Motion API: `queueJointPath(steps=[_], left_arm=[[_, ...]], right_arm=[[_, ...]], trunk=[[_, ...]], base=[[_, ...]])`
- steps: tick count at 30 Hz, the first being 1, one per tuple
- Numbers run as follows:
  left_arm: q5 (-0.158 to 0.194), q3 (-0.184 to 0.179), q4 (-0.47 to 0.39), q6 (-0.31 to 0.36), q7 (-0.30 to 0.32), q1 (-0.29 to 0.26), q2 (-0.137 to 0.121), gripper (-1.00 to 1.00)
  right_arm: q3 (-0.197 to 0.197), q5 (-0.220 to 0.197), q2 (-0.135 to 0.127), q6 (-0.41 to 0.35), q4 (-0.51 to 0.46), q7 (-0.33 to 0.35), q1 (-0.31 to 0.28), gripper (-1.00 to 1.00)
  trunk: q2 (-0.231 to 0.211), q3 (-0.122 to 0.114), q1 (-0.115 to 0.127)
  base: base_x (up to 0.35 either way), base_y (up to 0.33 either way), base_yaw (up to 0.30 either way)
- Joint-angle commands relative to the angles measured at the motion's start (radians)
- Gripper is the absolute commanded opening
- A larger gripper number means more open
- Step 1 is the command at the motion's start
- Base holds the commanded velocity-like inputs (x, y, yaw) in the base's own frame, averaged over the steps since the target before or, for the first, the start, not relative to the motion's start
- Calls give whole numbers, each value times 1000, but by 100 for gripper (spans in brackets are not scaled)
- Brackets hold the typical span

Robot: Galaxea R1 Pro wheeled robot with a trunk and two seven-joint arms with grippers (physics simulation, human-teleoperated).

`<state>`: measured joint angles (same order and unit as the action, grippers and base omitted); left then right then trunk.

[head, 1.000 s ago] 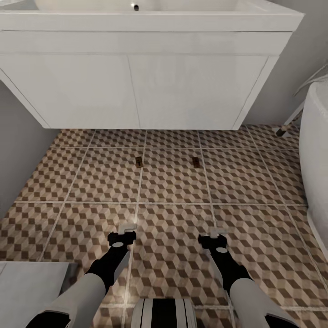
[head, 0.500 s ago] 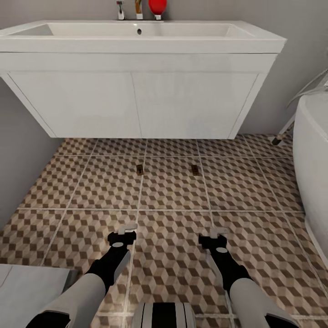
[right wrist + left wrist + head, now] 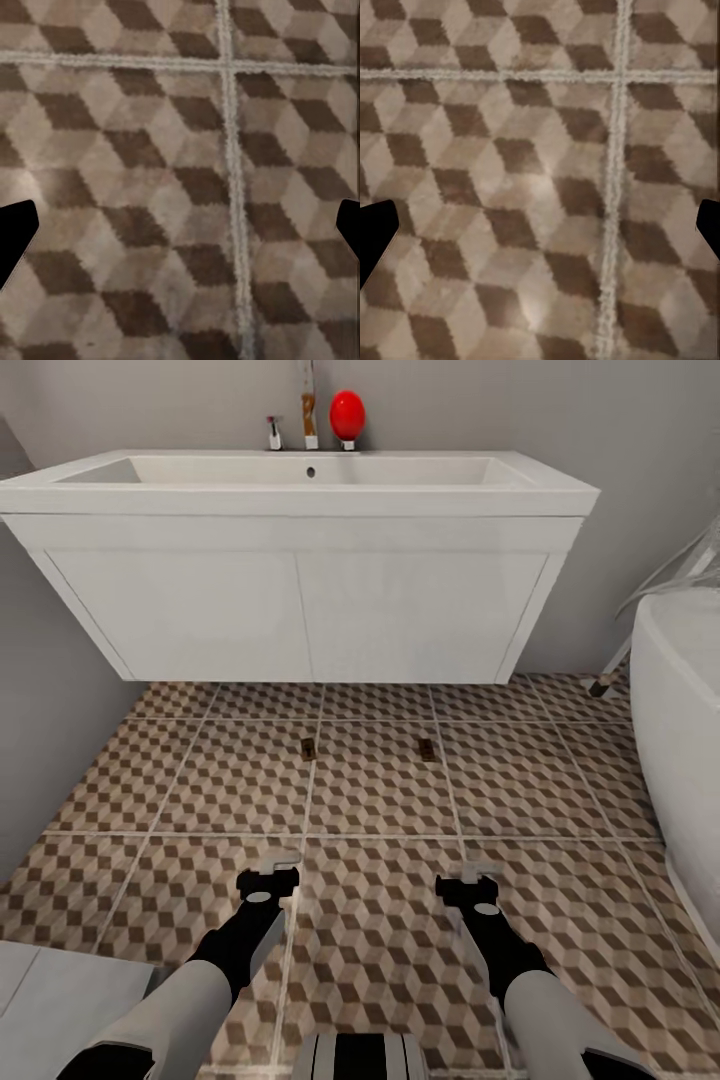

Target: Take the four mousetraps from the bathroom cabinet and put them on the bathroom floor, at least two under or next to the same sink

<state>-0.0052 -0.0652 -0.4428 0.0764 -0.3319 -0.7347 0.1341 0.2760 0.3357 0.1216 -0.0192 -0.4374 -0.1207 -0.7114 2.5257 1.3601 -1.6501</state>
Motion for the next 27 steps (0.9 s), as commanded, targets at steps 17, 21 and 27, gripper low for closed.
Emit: queueJointPath(steps=[17,21,27], left_arm=[[1,-7,-1,8,-7,0,-1,100],[1,-7,-1,8,-7,0,-1,100],[1,-7,-1,8,-7,0,-1,100]], right_arm=[[6,8,1,-2,0,-1,0,100],[5,8,1,-1,0,-1,0,100],[5,8,1,-1,0,0,0,100]], trunk=[[-4,-65,8],[-5,-81,10],[-6,-104,12]], base=[[0,0,0],[0,0,0],[0,0,0]])
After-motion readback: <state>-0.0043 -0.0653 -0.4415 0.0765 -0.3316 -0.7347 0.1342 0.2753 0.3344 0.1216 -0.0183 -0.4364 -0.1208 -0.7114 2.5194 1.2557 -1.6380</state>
